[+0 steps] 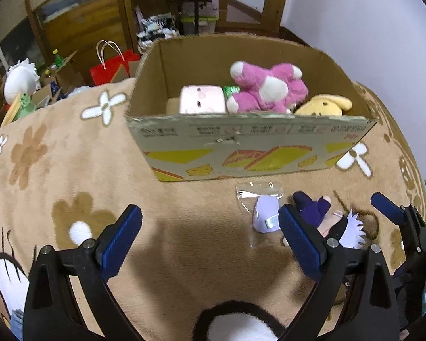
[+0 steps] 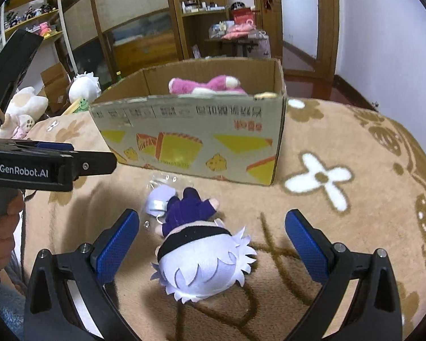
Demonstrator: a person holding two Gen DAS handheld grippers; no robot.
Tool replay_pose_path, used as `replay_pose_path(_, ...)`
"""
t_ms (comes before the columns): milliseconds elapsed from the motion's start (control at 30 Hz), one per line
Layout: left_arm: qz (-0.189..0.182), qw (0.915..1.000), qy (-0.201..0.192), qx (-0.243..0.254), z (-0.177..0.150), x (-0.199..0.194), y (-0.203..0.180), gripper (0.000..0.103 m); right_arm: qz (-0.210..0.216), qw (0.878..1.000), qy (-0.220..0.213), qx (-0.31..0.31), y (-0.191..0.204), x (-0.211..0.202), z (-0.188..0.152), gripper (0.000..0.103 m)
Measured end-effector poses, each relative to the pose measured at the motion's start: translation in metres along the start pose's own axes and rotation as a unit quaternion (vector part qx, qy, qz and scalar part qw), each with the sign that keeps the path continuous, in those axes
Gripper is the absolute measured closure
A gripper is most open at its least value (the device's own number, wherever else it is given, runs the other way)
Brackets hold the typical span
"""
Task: Organize soft objects
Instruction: 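Move both tools back toward the clear bag and white-haired plush doll, then grasp the white-haired plush doll with the right tool while the left tool grasps the clear bag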
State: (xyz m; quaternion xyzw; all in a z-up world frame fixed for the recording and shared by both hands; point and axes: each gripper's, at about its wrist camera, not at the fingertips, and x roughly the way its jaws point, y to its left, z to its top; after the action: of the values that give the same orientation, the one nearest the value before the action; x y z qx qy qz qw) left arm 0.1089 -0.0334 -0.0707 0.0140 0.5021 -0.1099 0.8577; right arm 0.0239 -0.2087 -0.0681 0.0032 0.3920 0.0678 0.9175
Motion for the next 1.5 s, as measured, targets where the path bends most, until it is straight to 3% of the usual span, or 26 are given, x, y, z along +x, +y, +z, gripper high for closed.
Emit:
replay_pose_path(333,-0.024,0.9987,0.043,0.010,0.001,0.033,-0.008,0.007,0.019,0.998,0.051,0.010,0.000,0.029,-0.011,0.002)
replay_pose_path(433,-0.030,0.9982,0.050,0.009,0.002,0.039,-0.008,0.007,0.016,0.997,0.074,0.007,0.001,0.039,-0.015,0.019)
replay_pose_path(633,-0.045,0.9971,0.061,0.005,0.003,0.050,-0.006,0.007,0.028,0.997,0.071,0.000,0.004,0.037,-0.017,0.036)
replay_pose_path(767,-0.053,0.9967,0.060,0.012,0.001,0.050,-0.014,0.007,0.028,0.997,0.068,0.003,0.003,0.034,-0.016,0.037)
replay_pose_path(1033,-0.066,0.9959,0.059,0.021,0.000,0.055,-0.027,0.007,-0.013,0.999,0.034,0.005,-0.003,0.015,-0.009,0.037)
replay_pose_path(1233,-0.063,0.9954,0.069,0.023,-0.002,0.069,-0.033,0.007,-0.045,0.999,0.029,0.002,-0.007,0.013,-0.008,0.037)
replay_pose_path(1500,-0.050,0.9950,0.080,0.032,-0.004,0.084,-0.041,0.008,-0.050,0.998,0.042,0.023,-0.018,0.020,-0.012,0.037)
